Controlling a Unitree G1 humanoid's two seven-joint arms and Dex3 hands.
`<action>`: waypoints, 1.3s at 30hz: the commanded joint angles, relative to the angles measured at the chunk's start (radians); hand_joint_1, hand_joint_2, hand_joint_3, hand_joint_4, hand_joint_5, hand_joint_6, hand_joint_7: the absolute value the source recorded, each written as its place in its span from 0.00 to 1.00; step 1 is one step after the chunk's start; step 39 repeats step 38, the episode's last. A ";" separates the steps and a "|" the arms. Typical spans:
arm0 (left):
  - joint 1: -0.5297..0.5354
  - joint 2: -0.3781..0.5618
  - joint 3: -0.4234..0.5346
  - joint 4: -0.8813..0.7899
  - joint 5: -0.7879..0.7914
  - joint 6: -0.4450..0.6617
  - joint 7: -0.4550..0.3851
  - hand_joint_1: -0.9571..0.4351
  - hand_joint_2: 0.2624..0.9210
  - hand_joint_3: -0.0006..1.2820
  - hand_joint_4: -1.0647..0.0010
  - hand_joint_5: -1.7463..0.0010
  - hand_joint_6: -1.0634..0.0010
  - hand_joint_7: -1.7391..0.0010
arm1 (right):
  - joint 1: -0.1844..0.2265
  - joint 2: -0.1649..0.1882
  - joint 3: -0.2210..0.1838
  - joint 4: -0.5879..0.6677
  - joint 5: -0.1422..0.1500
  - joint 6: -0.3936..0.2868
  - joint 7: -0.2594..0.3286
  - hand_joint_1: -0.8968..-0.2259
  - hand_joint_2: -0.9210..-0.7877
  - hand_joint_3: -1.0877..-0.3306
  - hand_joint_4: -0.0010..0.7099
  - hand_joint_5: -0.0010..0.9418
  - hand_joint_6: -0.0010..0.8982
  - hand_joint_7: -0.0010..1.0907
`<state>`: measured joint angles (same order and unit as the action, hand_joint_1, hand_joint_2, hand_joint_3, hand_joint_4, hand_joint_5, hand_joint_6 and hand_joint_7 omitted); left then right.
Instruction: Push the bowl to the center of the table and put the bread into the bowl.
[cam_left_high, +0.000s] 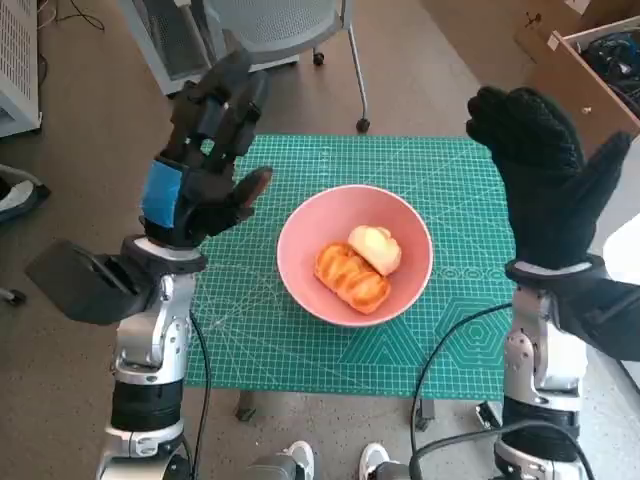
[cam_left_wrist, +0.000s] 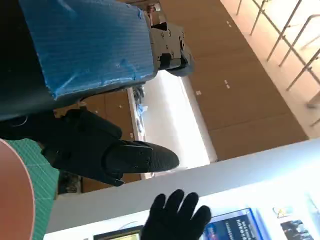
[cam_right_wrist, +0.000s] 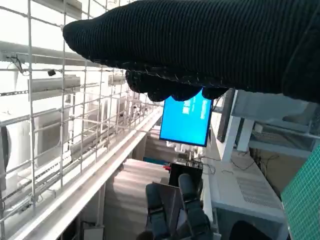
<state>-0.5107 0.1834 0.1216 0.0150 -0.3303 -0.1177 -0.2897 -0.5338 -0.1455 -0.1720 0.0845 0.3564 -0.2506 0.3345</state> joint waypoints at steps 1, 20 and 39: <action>-0.013 -0.003 0.020 0.011 -0.024 0.015 -0.009 0.27 1.00 0.27 0.84 0.97 1.00 0.66 | 0.005 0.009 0.009 0.001 -0.018 0.006 -0.015 0.58 0.00 0.70 0.49 0.01 0.13 0.54; -0.017 0.004 0.036 -0.019 -0.054 0.061 -0.031 0.28 0.97 0.30 0.94 0.85 1.00 0.67 | 0.014 0.006 0.019 -0.003 -0.046 -0.015 -0.023 0.57 0.00 0.70 0.48 0.01 0.14 0.52; -0.012 0.009 0.040 -0.045 -0.058 0.094 -0.048 0.28 0.95 0.32 1.00 0.78 1.00 0.69 | 0.018 0.004 0.021 -0.001 -0.058 -0.018 -0.027 0.59 0.00 0.67 0.48 0.00 0.14 0.51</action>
